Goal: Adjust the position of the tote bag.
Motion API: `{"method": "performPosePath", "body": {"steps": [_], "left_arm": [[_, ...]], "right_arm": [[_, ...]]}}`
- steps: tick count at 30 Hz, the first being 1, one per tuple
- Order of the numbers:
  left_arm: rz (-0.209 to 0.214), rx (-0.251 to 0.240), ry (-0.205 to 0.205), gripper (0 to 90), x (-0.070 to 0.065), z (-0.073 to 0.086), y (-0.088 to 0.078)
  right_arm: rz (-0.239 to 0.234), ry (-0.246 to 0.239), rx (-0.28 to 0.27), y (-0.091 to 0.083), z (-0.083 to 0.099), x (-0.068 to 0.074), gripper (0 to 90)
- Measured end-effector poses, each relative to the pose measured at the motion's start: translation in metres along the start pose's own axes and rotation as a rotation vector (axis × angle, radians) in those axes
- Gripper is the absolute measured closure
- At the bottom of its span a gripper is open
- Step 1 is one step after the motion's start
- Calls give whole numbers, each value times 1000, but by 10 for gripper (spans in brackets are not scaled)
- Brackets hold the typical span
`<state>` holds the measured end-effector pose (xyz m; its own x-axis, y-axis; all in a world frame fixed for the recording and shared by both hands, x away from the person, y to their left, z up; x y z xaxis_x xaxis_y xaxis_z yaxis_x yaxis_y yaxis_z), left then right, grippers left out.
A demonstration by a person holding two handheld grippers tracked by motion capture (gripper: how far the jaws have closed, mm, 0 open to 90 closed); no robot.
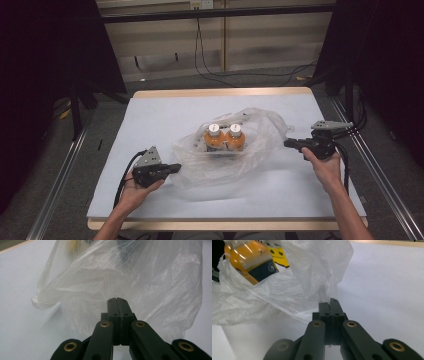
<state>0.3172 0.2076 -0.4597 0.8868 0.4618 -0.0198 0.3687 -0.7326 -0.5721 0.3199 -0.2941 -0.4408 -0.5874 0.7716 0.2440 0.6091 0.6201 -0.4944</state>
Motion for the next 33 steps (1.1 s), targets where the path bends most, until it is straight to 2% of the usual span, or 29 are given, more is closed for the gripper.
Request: {"method": "performPosePath", "body": {"steps": [1, 2, 5, 6, 8, 9, 11, 13, 15, 17, 18, 19, 20, 24, 25, 26, 29, 31, 32, 33], "left_arm": [[-4, 11, -8, 900, 3, 3, 2], [-5, 15, -11, 900, 4, 3, 3], [1, 25, -14, 900, 5, 4, 5], [15, 41, -16, 900, 6, 5, 8], [16, 58, -14, 900, 6, 7, 10], [19, 75, -18, 900, 6, 8, 12], [21, 110, -16, 900, 7, 11, 17], [23, 112, -21, 900, 8, 12, 19], [21, 138, -13, 900, 7, 13, 24], [25, 148, -11, 900, 7, 13, 25], [32, 132, -16, 900, 7, 15, 28], [29, 150, -20, 900, 8, 15, 28], [39, 137, -33, 900, 10, 16, 29], [17, 133, -55, 900, 13, 16, 29], [12, 153, -52, 900, 14, 16, 28], [12, 153, -52, 900, 14, 16, 28], [19, 132, -77, 888, 16, 18, 27], [8, 138, -86, 791, 16, 18, 26], [0, 125, -93, 791, 16, 17, 25], [7, 92, -102, 730, 15, 15, 20]], "right_arm": [[-13, -23, 1, 2, 5, -1, 900], [-3, -29, 20, 3, 7, -2, 900], [3, -26, 63, 10, 14, -5, 900], [11, -30, 80, 13, 16, -6, 900], [15, -31, 98, 15, 18, -7, 900], [20, -34, 132, 20, 23, -9, 900], [25, -50, 159, 24, 26, -10, 900], [32, -59, 171, 25, 27, -10, 900], [32, -56, 183, 27, 29, -11, 900], [33, -57, 190, 28, 31, -12, 900], [36, -51, 200, 30, 32, -12, 900], [37, -52, 222, 31, 34, -13, 900], [46, -52, 237, 34, 37, -15, 900], [52, -53, 238, 33, 37, -15, 900], [60, -58, 244, 33, 37, -14, 900], [60, -58, 244, 33, 37, -14, 900], [68, -76, 237, 33, 37, -12, 896], [55, -94, 216, 31, 36, -11, 886], [55, -94, 216, 31, 36, -11, 886], [53, -98, 179, 28, 33, -9, 817]]}}
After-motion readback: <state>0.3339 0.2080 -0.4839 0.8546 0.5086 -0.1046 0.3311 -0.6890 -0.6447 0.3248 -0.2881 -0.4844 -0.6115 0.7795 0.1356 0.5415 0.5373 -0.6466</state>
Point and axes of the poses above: each handheld gripper's, and its own axes: y roughly forward along the jaws, z roughly out of its underside, x roughly to its left, the point moved 1 cm from there along y, roughly forward along the jaws, and after that the axes turned 1 degree about -y, right-handed, at the moved point
